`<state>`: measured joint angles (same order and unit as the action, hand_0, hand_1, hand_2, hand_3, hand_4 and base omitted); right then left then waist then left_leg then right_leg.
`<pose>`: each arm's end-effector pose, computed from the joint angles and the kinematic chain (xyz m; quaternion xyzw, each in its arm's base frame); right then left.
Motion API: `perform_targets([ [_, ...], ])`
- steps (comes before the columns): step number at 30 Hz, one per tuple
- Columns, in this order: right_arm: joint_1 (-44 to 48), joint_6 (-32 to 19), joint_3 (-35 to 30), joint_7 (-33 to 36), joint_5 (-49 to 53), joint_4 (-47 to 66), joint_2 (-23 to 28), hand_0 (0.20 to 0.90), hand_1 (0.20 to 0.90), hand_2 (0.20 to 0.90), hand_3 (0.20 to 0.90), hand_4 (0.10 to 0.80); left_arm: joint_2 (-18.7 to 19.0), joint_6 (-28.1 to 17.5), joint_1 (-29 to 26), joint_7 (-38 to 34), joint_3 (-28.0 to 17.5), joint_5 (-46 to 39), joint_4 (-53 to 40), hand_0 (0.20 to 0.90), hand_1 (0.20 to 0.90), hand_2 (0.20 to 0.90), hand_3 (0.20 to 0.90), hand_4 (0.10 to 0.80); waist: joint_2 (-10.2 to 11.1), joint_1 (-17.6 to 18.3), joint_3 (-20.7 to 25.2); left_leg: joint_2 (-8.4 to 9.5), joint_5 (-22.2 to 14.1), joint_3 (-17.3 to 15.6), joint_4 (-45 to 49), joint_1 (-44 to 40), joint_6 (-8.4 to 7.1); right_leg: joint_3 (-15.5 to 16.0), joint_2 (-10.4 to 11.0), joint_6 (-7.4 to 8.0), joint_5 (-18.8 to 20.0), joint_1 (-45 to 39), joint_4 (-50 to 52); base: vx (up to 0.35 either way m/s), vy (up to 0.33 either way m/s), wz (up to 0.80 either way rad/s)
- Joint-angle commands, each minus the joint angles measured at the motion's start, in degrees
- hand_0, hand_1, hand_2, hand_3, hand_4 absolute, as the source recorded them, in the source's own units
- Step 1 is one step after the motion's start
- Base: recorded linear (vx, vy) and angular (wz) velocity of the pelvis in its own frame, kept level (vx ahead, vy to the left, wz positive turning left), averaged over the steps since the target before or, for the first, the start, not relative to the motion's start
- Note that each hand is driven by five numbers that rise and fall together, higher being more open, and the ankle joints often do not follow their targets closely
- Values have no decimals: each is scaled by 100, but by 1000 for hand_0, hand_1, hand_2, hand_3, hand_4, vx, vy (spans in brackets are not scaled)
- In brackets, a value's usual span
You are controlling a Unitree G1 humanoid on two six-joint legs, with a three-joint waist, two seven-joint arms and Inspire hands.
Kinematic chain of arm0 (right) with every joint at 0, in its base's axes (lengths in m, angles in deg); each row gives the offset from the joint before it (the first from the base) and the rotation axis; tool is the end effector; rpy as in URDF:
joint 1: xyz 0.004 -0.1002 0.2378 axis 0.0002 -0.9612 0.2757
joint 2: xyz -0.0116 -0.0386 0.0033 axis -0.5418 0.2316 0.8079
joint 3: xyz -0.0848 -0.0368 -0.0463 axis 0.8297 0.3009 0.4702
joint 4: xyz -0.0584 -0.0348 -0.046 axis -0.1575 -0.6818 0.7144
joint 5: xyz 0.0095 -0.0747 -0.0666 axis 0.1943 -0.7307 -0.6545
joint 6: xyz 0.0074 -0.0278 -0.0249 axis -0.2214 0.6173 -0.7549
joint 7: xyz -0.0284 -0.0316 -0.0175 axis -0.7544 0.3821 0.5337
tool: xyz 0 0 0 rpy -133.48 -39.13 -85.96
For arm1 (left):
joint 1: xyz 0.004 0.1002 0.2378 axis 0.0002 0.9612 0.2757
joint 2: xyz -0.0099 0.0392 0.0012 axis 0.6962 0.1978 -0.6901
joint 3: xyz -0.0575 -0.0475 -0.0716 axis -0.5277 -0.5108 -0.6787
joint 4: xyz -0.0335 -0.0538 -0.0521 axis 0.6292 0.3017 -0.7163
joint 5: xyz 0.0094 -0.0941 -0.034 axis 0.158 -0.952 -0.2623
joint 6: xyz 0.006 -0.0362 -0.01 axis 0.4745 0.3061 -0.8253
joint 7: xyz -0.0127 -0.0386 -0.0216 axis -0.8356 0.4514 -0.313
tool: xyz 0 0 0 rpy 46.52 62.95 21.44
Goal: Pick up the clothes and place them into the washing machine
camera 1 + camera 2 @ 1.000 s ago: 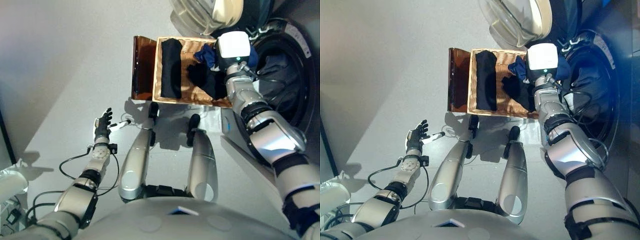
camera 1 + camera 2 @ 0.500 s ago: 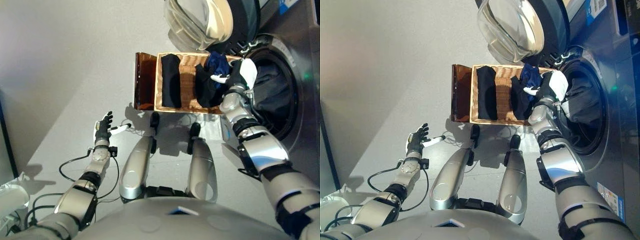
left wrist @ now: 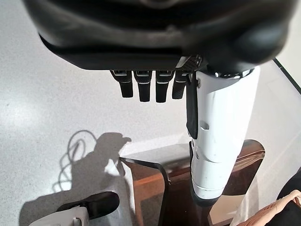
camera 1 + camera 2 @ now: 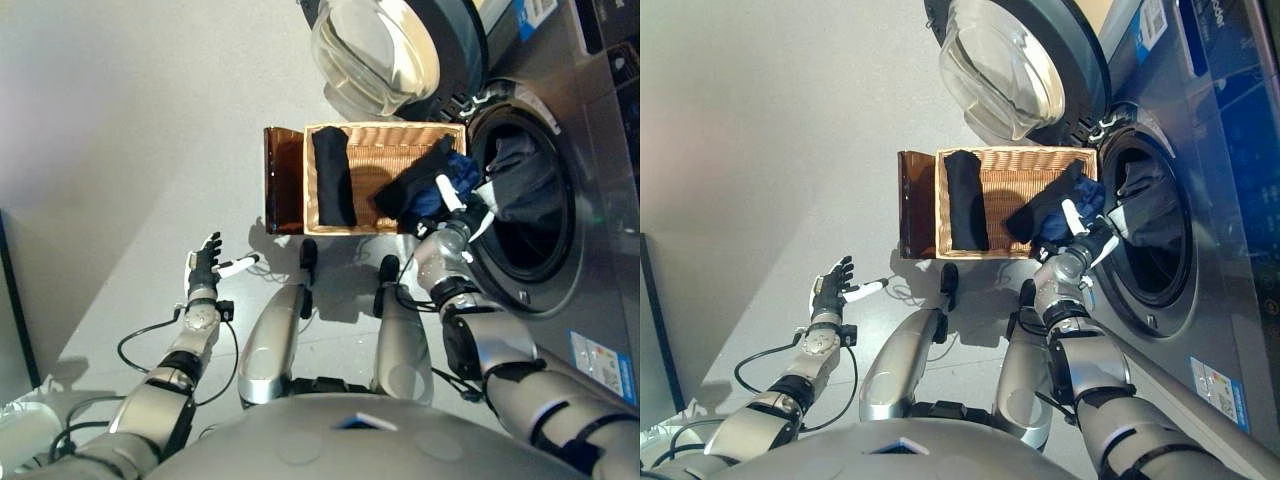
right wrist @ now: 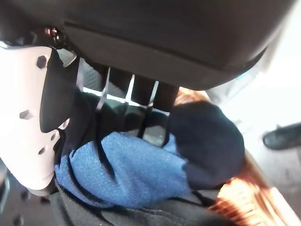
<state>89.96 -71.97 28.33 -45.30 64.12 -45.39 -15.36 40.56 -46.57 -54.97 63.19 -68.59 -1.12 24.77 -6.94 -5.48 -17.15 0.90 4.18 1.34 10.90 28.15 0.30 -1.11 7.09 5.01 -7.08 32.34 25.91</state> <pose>0.2751 -0.1928 -0.0037 0.2012 0.1551 -0.4009 0.8802 0.1655 0.2006 -0.0781 0.1285 0.2804 0.1258 0.9429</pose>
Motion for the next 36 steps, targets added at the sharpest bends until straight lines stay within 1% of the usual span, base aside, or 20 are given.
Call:
perform_targets([
  [1,-14,-641,48,-321,289,527,100,200,200,200,200,300,122,-226,111,-165,-94,-41,75,900,900,900,900,800,-12,-4,452,281,-495,-4,289,141,-114,-15,-39,-181,681,-312,-972,0,0,0],
  [5,36,-779,-60,-356,607,634,37,200,200,200,200,300,98,-230,80,-149,-83,-116,150,900,900,900,900,800,-23,0,488,277,-506,-9,276,137,-112,-32,-43,-185,673,-293,-974,0,0,0],
  [9,52,-1052,-398,-548,1342,711,-156,200,200,200,200,300,21,-236,110,-95,-26,-197,138,900,900,900,900,800,-60,-6,536,276,-528,-5,262,122,-112,-48,-48,-186,643,-311,-987,0,0,0],
  [12,113,-1259,-593,-580,1694,802,-274,200,200,200,200,300,-10,-242,112,-80,10,-275,154,900,900,900,900,800,-91,-14,559,275,-544,-2,275,127,-108,-56,-50,-186,622,-324,-988,0,0,0],
  [13,111,-1261,-594,-588,1702,799,-274,200,200,200,200,300,-8,-242,112,-79,13,-277,154,900,900,900,900,800,-90,-17,561,275,-545,-3,277,128,-108,-57,-51,-186,622,-324,-989,0,0,0],
  [15,197,-1448,-849,-517,1907,769,-313,200,200,200,200,300,-47,-251,162,-71,68,-299,118,900,900,900,900,800,-133,-38,593,291,-557,9,275,130,-104,-48,-47,-185,603,-335,-1008,0,0,0],
  [17,297,-1530,-955,-377,1826,823,-237,200,200,200,200,300,-52,-267,175,-64,76,-326,125,900,900,900,900,800,-174,-55,608,299,-558,7,270,138,-105,-42,-39,-180,598,-332,-1009,0,0,0],
  [21,582,-1689,-1229,-64,1558,1132,112,200,200,200,200,300,-17,-336,222,-52,68,-350,8,900,900,900,900,800,-258,-90,638,315,-555,14,265,162,-104,-40,-15,-171,592,-312,-1009,0,0,0],
  [26,1018,-1756,-1470,292,1100,1304,918,200,200,200,200,300,76,-399,297,-12,36,-311,3,900,900,900,900,800,-336,-155,724,331,-556,39,237,180,-111,-53,22,-147,580,-300,-1024,0,0,0],
  [27,1104,-1755,-1490,360,1006,1321,1064,200,200,200,200,300,83,-410,296,2,38,-295,28,900,900,900,900,800,-351,-168,744,329,-501,37,216,200,-110,-54,23,-147,633,-274,-1043,0,0,0],
  [28,1162,-1750,-1487,404,917,1341,1187,200,200,200,200,300,95,-409,306,14,36,-291,58,900,900,900,900,800,-346,-176,771,334,-554,40,222,173,-111,-60,21,-144,582,-298,-1026,0,0,0],
  [29,1173,-1747,-1487,416,906,1343,1192,200,200,200,200,300,91,-410,297,14,36,-292,59,900,900,900,900,800,-351,-178,766,333,-506,36,210,192,-111,-61,19,-146,630,-281,-1044,41,-9,2],
  [30,1282,-1738,-1487,556,698,1371,1500,200,200,200,200,300,129,-416,289,29,32,-289,82,900,900,900,900,800,-349,-195,804,337,-568,42,221,163,-111,-72,15,-147,568,-295,-1010,0,0,0],
  [31,1296,-1734,-1486,572,683,1372,1508,200,200,200,200,300,123,-417,278,30,32,-290,82,900,900,900,900,800,-355,-200,801,335,-514,38,206,187,-111,-73,13,-148,621,-273,-1031,46,-11,1],
  [32,1414,-1706,-1461,669,483,1395,1760,200,200,200,200,300,139,-441,290,62,39,-287,66,900,900,900,900,800,-357,-223,849,342,-558,46,202,170,-115,-80,15,-142,577,-285,-1027,0,0,0],
  [33,1427,-1702,-1459,680,473,1394,1767,200,200,200,200,300,133,-442,282,62,38,-288,65,900,900,900,900,800,-363,-224,844,341,-509,43,191,191,-115,-80,14,-143,625,-266,-1044,0,0,0],
  [35,1644,-1653,-1388,898,145,1415,2152,200,200,200,200,300,156,-464,282,100,68,-269,30,900,900,900,900,800,-380,-252,875,337,-494,47,165,206,-127,-74,17,-139,624,-245,-1053,0,0,0],
  [36,1663,-1625,-1372,944,48,1424,2236,200,200,200,200,300,164,-468,289,110,70,-265,24,900,900,900,900,800,-385,-256,884,338,-537,59,157,180,-129,-74,11,-140,571,-260,-1036,0,0,0],
])
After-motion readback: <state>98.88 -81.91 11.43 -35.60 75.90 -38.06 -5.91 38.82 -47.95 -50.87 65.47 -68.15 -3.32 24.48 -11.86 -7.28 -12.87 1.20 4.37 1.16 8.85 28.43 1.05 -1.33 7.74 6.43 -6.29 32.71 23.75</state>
